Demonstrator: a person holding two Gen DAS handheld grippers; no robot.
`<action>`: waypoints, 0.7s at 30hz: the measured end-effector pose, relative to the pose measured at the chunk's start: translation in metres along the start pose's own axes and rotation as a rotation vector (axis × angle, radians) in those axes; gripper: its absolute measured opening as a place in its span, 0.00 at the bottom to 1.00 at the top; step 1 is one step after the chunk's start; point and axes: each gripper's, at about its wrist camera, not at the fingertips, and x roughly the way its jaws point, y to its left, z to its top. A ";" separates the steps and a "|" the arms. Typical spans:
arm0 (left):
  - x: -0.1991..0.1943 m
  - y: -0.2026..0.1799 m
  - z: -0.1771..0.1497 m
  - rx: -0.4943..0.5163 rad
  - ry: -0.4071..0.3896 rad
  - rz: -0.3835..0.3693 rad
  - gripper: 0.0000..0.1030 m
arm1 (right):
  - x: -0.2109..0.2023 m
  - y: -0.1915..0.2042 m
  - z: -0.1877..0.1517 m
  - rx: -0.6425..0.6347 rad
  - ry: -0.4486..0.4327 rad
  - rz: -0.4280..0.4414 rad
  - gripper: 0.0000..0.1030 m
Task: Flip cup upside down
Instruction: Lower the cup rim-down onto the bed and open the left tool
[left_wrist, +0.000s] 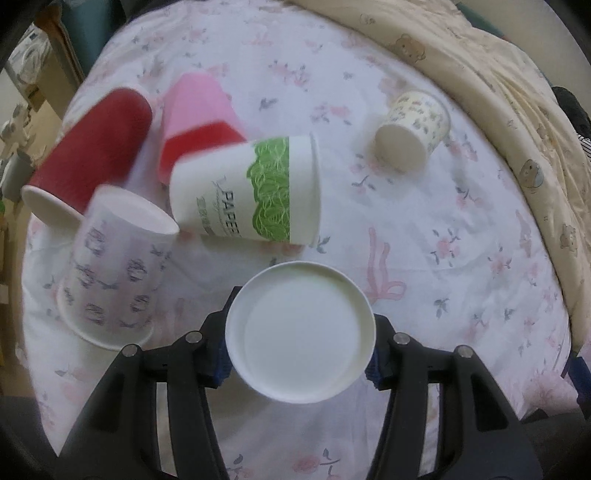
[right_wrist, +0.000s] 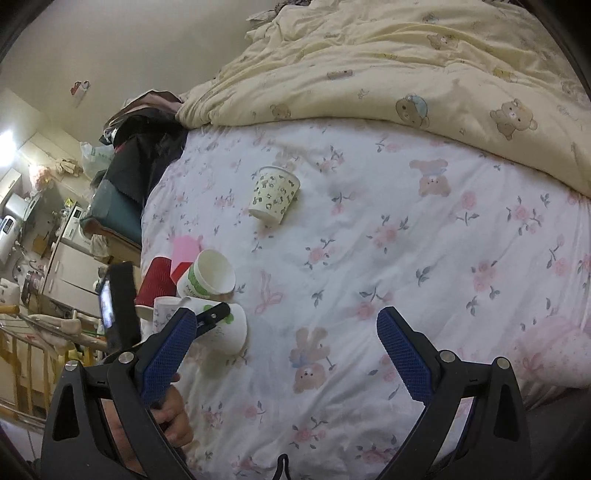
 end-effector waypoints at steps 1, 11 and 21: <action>0.001 -0.001 0.000 0.006 -0.001 0.003 0.50 | 0.000 -0.002 0.000 0.010 0.006 0.007 0.97; 0.003 -0.008 -0.003 0.060 0.001 0.019 0.67 | 0.006 0.001 -0.001 0.018 0.030 0.027 0.97; -0.042 -0.003 -0.011 0.097 -0.080 0.034 0.74 | 0.008 0.010 -0.002 -0.011 0.027 0.034 0.98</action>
